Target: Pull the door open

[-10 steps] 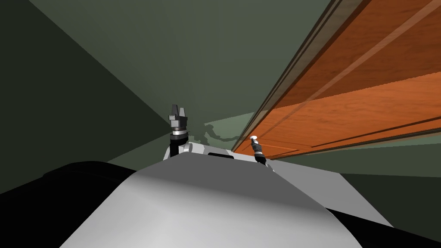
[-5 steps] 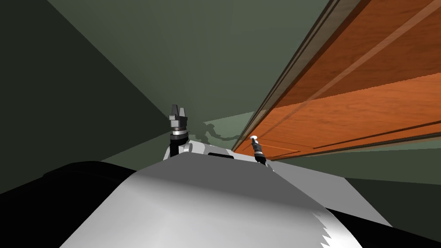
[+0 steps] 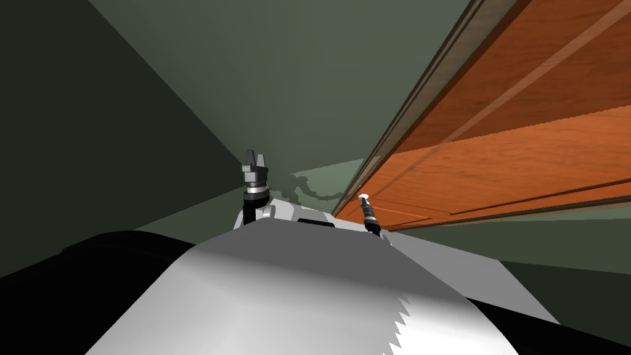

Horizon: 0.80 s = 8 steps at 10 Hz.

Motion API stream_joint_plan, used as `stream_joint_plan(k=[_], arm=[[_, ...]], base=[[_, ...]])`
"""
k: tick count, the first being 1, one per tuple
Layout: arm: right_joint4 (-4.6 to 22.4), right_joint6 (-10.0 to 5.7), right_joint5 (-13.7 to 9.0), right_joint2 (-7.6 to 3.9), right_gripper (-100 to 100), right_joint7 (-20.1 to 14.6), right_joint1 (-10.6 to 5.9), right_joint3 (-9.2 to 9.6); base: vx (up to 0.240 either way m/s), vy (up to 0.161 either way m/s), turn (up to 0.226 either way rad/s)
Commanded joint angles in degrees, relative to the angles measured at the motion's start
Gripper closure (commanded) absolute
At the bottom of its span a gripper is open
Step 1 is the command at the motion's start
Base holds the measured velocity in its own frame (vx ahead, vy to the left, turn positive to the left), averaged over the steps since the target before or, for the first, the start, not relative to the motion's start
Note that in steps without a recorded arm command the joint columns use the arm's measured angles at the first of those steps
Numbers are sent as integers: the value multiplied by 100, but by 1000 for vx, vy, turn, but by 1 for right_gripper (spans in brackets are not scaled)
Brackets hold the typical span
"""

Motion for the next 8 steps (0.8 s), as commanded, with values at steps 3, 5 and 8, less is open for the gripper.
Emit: stream_joint_plan(k=[3,5,8], arm=[[-6,25,-117,23,100,-447,-3,45],[-20,62,-277,27,100,-815,-11,89],[-27,82,-360,30,100,-1150,-15,111]], base=[[-38,-19,45],[-56,-24,90],[-44,-22,53]])
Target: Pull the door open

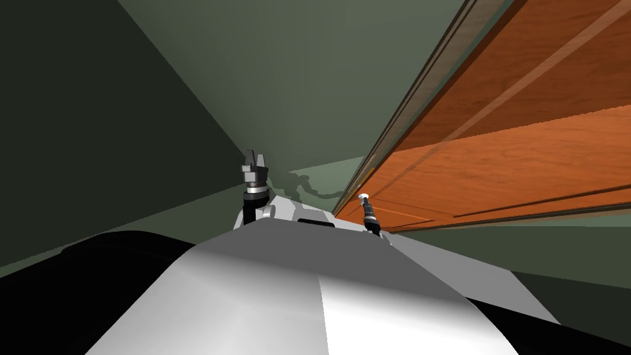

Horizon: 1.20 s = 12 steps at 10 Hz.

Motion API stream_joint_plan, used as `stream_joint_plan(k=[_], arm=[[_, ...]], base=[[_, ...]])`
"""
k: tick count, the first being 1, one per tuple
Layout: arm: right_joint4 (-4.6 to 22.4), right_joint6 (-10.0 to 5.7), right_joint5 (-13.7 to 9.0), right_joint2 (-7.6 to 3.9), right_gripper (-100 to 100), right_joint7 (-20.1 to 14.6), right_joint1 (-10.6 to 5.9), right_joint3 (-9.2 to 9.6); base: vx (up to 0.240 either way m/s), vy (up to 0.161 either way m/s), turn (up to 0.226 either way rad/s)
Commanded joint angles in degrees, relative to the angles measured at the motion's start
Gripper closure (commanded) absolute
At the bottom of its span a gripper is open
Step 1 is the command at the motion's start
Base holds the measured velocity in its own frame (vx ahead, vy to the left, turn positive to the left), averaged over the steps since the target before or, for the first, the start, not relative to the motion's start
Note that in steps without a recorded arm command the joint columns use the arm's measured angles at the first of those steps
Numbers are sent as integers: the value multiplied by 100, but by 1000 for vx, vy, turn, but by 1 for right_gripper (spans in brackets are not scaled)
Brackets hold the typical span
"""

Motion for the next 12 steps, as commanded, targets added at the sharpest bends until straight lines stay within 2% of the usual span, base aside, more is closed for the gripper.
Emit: stream_joint_plan(k=[1,2,4,7,8,9,10,11,12], arm=[[2,9,-92,27,100,-286,-8,39],[2,9,-92,27,100,-302,-8,39],[-12,49,-261,32,100,-673,-17,85],[-20,69,-349,34,100,-1011,-21,108],[-27,90,-437,37,100,-1232,-25,132],[-27,90,-437,37,100,-1248,-25,132],[-35,111,-525,40,100,-1476,-30,156],[-35,111,-525,40,100,-1486,-30,156],[-42,132,-614,42,100,-1719,-34,180]], base=[[-49,-19,69],[-36,-21,38],[-55,-32,107],[-48,-21,50],[-42,-16,69],[-43,-18,42],[-48,-22,79],[-40,-20,50],[-48,-17,85]])
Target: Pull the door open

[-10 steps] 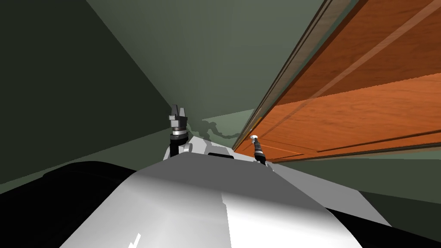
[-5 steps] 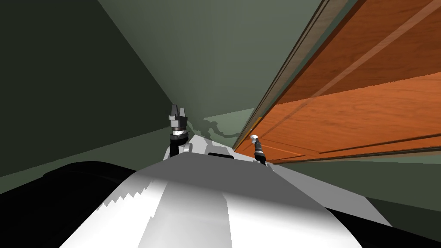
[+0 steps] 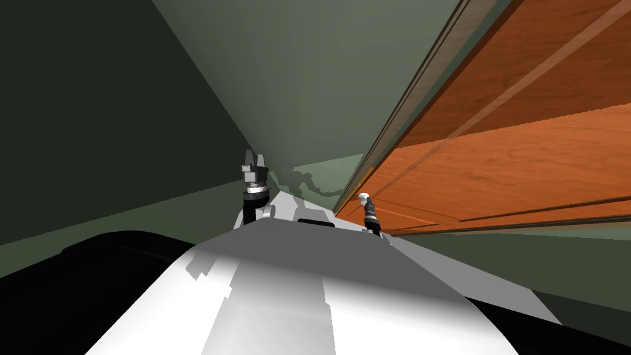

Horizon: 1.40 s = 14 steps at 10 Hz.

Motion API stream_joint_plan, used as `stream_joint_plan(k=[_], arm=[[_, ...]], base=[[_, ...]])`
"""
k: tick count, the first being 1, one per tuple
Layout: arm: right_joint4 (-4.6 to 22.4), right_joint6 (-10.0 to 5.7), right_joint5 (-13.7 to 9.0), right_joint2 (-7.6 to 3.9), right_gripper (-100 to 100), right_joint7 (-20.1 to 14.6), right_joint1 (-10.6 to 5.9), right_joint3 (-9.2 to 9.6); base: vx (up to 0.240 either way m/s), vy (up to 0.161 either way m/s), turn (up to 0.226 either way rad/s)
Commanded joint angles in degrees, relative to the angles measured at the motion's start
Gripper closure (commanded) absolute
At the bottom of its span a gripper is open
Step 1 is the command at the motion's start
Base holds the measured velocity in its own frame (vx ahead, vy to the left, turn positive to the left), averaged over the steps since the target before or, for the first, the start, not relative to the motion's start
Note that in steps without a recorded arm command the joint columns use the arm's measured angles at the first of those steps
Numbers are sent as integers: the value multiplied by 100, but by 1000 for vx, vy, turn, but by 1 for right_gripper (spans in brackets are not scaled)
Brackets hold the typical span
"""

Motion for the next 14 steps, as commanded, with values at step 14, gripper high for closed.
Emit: stream_joint_plan(k=[14], arm=[[-87,171,-755,72,100,-1957,-40,248]], base=[[-53,-21,71]])
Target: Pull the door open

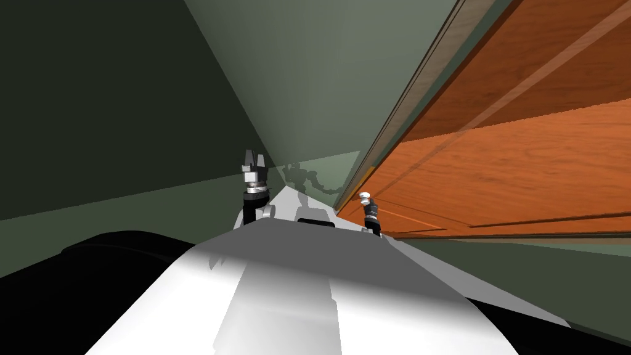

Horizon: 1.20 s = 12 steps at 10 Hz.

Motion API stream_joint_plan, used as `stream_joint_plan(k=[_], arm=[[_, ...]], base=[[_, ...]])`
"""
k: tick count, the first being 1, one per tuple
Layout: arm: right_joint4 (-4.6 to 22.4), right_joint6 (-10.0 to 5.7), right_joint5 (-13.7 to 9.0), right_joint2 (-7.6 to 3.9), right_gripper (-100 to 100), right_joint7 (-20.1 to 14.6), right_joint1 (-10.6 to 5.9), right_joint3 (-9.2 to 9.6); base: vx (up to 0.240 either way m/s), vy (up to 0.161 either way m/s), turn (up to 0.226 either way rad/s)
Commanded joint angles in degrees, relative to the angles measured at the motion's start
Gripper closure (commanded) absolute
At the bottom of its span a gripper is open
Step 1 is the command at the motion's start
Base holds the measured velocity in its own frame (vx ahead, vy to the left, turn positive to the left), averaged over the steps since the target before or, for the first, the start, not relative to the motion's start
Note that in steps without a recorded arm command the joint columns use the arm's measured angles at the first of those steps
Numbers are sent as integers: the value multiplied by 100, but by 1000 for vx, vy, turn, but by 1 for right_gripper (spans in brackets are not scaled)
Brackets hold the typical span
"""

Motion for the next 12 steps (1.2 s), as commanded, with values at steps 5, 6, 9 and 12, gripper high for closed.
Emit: stream_joint_plan(k=[5,6,9,12], arm=[[36,-41,-212,66,100,-702,-93,122],[28,-20,-300,69,100,-925,-97,146],[13,22,-477,74,100,-1362,-106,194],[5,43,-565,77,100,-1651,-110,217]], base=[[-50,-18,56],[-48,-16,81],[-65,-25,82],[-43,-11,62]])
